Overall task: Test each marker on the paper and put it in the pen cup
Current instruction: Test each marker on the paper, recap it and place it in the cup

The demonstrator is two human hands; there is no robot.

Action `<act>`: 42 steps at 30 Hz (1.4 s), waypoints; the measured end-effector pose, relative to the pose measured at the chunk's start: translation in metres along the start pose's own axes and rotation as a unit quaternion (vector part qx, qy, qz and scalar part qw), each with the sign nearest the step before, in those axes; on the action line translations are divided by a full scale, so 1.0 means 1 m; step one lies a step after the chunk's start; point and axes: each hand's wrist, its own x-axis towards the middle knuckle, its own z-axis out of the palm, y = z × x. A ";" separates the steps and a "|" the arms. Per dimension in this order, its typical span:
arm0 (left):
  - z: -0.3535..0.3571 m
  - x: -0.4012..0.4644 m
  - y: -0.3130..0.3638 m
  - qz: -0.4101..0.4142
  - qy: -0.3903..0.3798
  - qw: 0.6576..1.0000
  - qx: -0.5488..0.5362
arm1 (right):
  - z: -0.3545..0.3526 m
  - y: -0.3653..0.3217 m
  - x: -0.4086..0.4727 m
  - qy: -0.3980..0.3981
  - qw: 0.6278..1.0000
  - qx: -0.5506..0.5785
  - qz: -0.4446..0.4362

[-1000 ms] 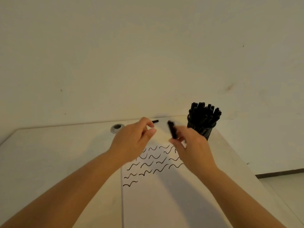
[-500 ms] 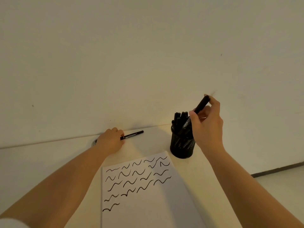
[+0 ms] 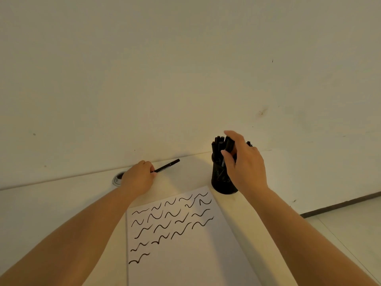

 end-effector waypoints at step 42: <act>-0.038 -0.258 0.023 0.064 -0.068 0.919 -0.383 | -0.008 -0.124 -0.151 -0.210 0.864 0.415 0.193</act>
